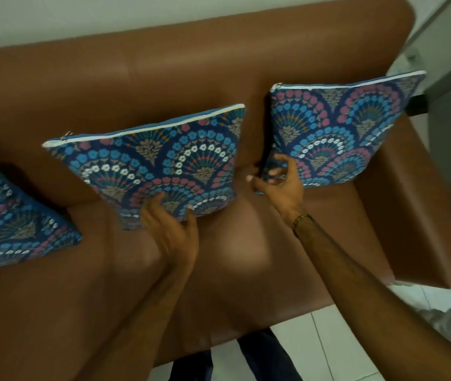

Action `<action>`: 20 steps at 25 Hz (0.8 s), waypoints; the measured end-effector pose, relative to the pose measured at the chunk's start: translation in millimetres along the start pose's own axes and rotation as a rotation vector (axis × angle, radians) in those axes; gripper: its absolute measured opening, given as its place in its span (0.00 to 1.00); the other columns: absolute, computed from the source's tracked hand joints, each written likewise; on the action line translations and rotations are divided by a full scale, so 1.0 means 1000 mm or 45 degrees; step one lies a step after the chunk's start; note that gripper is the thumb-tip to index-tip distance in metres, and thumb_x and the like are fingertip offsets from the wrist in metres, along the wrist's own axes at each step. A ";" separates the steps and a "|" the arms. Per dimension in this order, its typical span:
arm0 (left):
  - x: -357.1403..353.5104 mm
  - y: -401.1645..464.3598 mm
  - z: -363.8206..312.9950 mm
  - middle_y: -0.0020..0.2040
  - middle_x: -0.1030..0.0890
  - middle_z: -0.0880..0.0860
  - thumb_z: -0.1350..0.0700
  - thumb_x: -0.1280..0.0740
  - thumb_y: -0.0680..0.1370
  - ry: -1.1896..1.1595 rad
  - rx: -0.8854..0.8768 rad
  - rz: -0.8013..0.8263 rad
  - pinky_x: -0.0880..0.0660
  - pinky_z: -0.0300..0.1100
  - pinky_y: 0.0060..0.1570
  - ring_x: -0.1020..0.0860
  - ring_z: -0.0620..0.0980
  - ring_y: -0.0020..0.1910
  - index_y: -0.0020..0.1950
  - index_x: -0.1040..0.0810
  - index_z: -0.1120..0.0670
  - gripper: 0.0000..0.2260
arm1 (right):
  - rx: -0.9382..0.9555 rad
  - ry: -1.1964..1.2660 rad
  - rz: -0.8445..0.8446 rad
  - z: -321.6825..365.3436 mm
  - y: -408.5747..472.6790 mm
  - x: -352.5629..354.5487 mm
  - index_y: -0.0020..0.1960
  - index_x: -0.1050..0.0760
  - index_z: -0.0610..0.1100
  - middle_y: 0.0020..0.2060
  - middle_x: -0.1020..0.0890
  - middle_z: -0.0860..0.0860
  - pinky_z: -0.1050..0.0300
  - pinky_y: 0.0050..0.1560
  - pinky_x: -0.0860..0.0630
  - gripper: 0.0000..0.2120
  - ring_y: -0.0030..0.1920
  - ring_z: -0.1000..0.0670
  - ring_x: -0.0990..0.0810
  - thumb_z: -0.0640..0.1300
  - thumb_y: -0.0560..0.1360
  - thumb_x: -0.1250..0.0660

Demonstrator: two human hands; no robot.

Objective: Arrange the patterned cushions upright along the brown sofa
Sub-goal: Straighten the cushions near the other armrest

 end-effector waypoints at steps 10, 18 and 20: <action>-0.202 -0.018 -0.147 0.84 0.41 0.53 0.46 0.17 0.69 -0.399 0.092 0.558 0.33 0.55 0.78 0.38 0.54 0.81 0.85 0.49 0.48 0.55 | -0.021 0.166 -0.200 -0.077 0.122 0.221 0.74 0.33 0.49 0.69 0.20 0.51 0.52 0.60 0.15 0.48 0.65 0.52 0.18 0.52 0.61 0.11; -0.268 -0.024 -0.184 0.70 0.33 0.35 0.60 0.19 0.73 -0.581 0.223 0.382 0.29 0.24 0.65 0.31 0.20 0.65 0.78 0.48 0.43 0.46 | 0.085 0.184 0.085 -0.090 0.209 0.230 0.78 0.29 0.50 0.70 0.19 0.55 0.53 0.65 0.18 0.49 0.67 0.55 0.19 0.54 0.62 0.12; -0.266 -0.026 -0.188 0.77 0.34 0.43 0.55 0.17 0.72 -0.550 0.229 0.403 0.32 0.36 0.75 0.31 0.37 0.74 0.83 0.50 0.49 0.52 | 0.069 0.155 0.100 -0.095 0.207 0.227 0.79 0.31 0.53 0.71 0.20 0.56 0.50 0.67 0.19 0.50 0.69 0.55 0.20 0.59 0.62 0.13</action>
Point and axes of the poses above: each hand's wrist, its own y-axis towards the middle knuckle, its own x-axis out of the back of the hand, z = x × y, the point moved 3 cm from there along y, towards the middle knuckle
